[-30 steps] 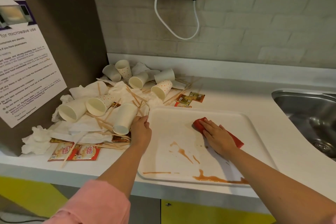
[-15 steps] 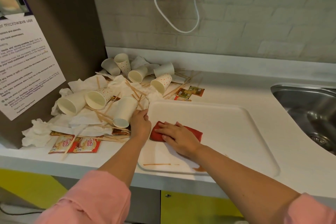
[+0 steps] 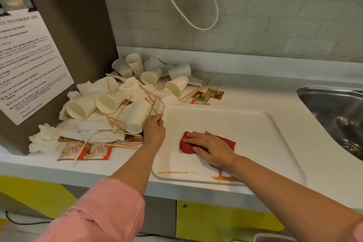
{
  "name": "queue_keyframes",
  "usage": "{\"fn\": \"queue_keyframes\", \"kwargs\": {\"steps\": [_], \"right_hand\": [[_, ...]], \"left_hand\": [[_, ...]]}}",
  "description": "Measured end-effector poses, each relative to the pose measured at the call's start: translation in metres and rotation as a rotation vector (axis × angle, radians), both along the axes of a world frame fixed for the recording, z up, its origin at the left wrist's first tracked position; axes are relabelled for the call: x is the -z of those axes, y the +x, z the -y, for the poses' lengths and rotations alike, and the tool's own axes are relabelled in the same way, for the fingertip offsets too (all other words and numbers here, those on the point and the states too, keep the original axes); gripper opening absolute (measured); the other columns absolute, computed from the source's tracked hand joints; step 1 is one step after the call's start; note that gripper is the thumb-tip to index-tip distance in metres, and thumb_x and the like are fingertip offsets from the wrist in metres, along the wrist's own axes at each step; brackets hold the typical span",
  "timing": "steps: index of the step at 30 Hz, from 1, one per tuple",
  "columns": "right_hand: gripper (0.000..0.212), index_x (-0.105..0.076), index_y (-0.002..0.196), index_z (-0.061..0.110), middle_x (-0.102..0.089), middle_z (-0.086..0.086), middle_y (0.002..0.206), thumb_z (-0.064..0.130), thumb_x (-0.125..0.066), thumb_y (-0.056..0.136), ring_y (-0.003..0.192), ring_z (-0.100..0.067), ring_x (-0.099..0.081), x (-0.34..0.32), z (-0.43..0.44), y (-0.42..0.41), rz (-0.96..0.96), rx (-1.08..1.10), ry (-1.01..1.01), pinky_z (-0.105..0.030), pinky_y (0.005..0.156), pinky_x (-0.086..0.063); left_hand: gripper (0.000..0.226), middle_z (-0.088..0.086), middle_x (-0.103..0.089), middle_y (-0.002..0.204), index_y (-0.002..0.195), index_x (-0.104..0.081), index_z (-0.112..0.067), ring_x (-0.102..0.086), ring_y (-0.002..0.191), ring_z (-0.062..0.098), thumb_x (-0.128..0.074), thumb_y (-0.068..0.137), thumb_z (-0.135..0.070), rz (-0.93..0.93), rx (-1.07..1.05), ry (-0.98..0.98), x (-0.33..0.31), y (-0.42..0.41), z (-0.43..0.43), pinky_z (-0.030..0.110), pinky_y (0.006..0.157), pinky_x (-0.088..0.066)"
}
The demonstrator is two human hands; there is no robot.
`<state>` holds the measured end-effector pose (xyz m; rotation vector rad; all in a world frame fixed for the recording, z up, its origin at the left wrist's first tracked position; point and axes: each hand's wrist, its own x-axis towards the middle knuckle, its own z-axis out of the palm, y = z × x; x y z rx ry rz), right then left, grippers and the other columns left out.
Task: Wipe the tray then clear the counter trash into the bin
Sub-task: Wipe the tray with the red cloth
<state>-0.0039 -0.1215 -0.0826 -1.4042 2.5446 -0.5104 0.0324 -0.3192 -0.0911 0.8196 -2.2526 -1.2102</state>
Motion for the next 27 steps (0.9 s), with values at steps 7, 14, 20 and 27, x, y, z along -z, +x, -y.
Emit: {"fn": "queue_keyframes", "kwargs": {"steps": [7, 14, 20, 27], "right_hand": [[0.039, -0.045, 0.138, 0.032, -0.033, 0.009, 0.152, 0.025, -0.04, 0.1, 0.142, -0.01, -0.025, 0.0, 0.043, 0.02, 0.003, -0.106, -0.02, -0.038, 0.117, -0.011], [0.037, -0.05, 0.134, 0.032, -0.038, 0.013, 0.148, 0.025, -0.045, 0.098, 0.143, -0.006, -0.021, -0.001, 0.009, 0.016, 0.022, -0.163, -0.028, -0.036, 0.116, 0.007], [0.036, -0.052, 0.13, 0.038, -0.039, 0.022, 0.144, 0.026, -0.048, 0.096, 0.141, -0.001, -0.018, -0.003, -0.038, -0.003, 0.016, -0.044, -0.013, -0.038, 0.117, 0.001], [0.036, -0.054, 0.126, 0.042, -0.043, 0.018, 0.14, 0.025, -0.052, 0.094, 0.125, -0.013, -0.033, -0.012, -0.105, -0.029, -0.062, 0.165, 0.097, -0.031, 0.103, -0.022]], "left_hand": [[0.035, 0.016, -0.056, 0.124, 0.125, -0.057, -0.001, -0.052, 0.115, 0.028, -0.042, 0.094, 0.0, 0.021, 0.025, -0.068, -0.001, 0.001, 0.001, 0.027, 0.095, -0.037], [0.036, 0.018, -0.051, 0.128, 0.129, -0.053, -0.001, -0.048, 0.119, 0.031, -0.039, 0.096, -0.002, 0.079, 0.078, -0.142, 0.0, 0.001, 0.002, 0.034, 0.1, -0.036], [0.037, 0.017, -0.049, 0.13, 0.13, -0.052, 0.001, -0.047, 0.12, 0.031, -0.038, 0.096, 0.001, 0.061, 0.07, -0.115, -0.001, 0.002, -0.001, 0.032, 0.102, -0.034], [0.036, 0.018, -0.05, 0.13, 0.129, -0.053, 0.001, -0.048, 0.119, 0.031, -0.038, 0.096, 0.002, 0.065, 0.053, -0.131, -0.002, 0.001, -0.001, 0.033, 0.103, -0.034]]}}
